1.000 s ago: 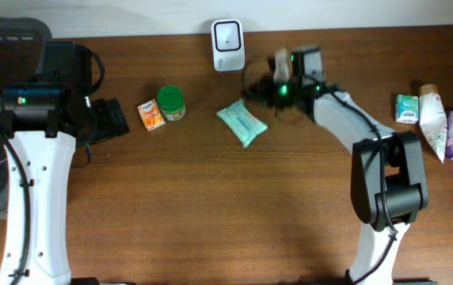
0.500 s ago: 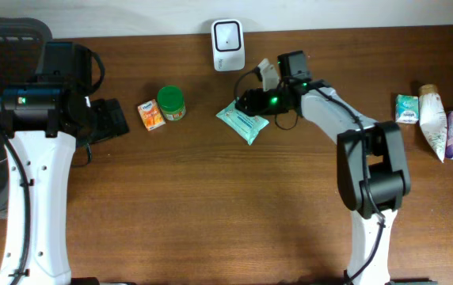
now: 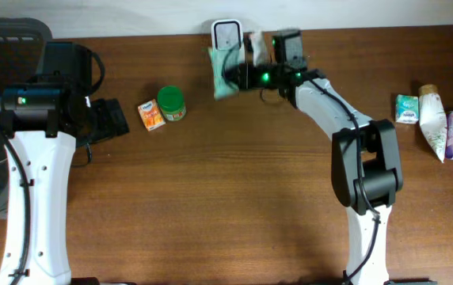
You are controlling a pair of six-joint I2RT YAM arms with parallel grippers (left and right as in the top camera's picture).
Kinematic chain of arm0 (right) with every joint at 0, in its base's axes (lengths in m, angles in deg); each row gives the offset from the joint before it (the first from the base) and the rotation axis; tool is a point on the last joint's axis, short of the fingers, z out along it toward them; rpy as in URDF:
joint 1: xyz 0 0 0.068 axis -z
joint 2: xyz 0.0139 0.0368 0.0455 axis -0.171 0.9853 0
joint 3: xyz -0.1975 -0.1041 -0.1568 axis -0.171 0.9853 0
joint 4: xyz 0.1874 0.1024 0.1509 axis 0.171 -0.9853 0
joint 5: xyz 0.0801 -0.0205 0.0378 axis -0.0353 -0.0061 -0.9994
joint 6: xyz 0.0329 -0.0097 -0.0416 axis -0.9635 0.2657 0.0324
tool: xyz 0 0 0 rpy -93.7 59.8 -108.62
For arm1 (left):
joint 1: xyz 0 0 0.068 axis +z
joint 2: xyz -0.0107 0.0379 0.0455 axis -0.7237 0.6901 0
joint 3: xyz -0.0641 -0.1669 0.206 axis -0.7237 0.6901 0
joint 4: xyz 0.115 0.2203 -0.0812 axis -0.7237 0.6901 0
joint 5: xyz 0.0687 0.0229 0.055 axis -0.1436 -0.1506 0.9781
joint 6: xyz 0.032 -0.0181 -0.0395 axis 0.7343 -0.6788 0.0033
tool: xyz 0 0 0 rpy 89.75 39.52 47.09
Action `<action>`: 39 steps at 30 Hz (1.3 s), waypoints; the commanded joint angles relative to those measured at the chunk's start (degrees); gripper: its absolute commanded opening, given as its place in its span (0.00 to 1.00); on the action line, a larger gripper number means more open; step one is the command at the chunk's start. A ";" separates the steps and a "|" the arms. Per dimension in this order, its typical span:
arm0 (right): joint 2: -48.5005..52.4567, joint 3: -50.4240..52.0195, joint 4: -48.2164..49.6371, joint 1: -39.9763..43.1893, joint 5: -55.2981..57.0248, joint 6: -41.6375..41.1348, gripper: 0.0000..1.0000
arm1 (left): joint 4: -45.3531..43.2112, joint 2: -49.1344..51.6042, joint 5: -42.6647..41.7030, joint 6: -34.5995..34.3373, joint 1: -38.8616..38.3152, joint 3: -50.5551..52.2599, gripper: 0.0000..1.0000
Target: Scan the item barcode
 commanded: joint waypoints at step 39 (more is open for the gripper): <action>-10.29 -2.75 -59.56 51.06 28.94 -6.19 0.35 | -0.11 -0.39 0.07 -0.59 0.35 -0.20 0.99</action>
